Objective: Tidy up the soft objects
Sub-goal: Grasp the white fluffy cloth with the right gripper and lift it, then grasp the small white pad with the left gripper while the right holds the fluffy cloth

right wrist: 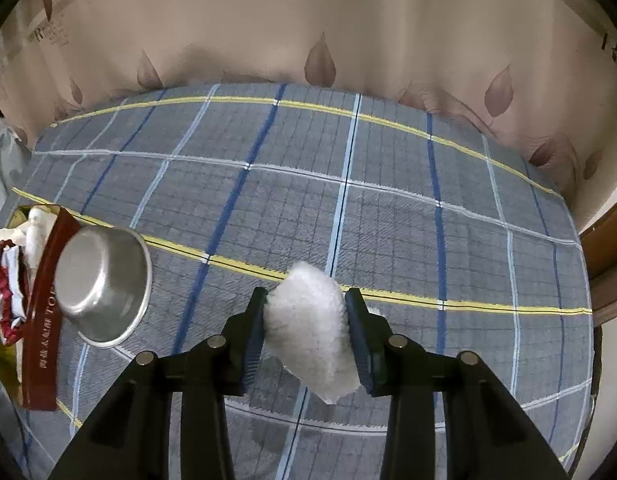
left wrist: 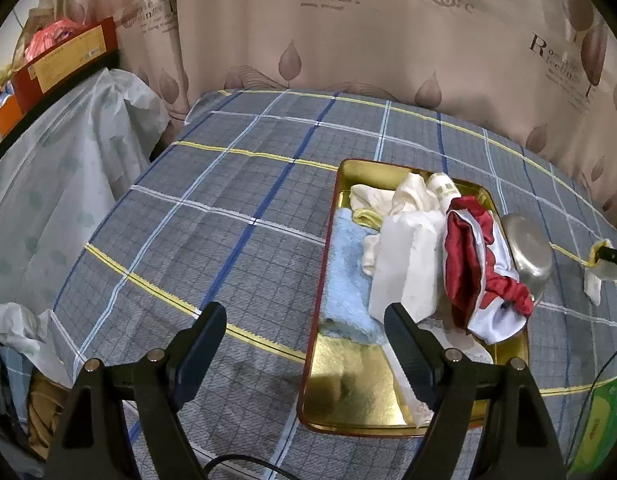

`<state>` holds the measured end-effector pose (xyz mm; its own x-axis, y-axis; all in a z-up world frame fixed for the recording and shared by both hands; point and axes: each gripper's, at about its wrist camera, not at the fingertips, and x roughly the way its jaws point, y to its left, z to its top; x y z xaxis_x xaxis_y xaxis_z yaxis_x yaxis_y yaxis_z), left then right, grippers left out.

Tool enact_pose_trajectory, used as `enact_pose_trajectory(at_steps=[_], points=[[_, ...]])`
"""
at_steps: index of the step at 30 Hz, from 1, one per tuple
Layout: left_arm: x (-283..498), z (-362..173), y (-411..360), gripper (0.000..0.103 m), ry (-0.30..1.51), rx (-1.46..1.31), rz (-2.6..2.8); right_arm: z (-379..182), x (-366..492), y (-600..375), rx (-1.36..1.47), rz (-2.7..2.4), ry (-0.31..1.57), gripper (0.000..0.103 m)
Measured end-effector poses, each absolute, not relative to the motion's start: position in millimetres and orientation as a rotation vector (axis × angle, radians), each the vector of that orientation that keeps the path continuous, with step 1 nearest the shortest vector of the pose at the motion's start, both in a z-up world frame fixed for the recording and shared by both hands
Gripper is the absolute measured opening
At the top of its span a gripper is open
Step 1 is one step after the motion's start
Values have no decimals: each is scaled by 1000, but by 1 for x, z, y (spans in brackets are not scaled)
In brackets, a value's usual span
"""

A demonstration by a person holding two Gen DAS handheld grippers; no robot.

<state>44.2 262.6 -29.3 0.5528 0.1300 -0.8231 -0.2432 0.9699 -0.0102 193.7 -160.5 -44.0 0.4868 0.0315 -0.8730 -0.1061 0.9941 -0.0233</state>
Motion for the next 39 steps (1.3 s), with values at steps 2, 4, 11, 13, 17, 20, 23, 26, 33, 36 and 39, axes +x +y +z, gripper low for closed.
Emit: enact_pose_trajectory(at_steps=[2, 4, 11, 13, 17, 20, 23, 26, 33, 36, 39], points=[[44, -28, 260, 83, 957, -122, 217, -39, 189, -162, -65, 91, 1047, 36], [44, -28, 259, 83, 954, -122, 215, -37, 185, -162, -59, 98, 1045, 35], [44, -25, 258, 83, 941, -115, 219, -30, 175, -166, -50, 100, 1030, 35], [44, -23, 256, 83, 940, -109, 216, -29, 172, -170, -42, 98, 1024, 35], [43, -19, 245, 83, 936, -94, 202, -28, 170, -177, -39, 91, 1017, 35], [44, -14, 231, 83, 930, -74, 173, -25, 167, -184, -36, 77, 1006, 35], [48, -6, 205, 83, 910, -15, 143, -22, 165, -194, -25, 67, 995, 35], [57, -1, 171, 83, 905, 45, 68, -20, 162, -206, -9, 58, 987, 35], [87, -1, 74, 83, 906, 99, -178, -10, 143, -245, 40, 22, 963, 35], [101, -4, 24, 83, 910, 145, -275, -7, 132, -261, 55, 11, 958, 35], [113, -11, -27, 83, 917, 170, -372, -5, 123, -277, 69, -2, 950, 35]])
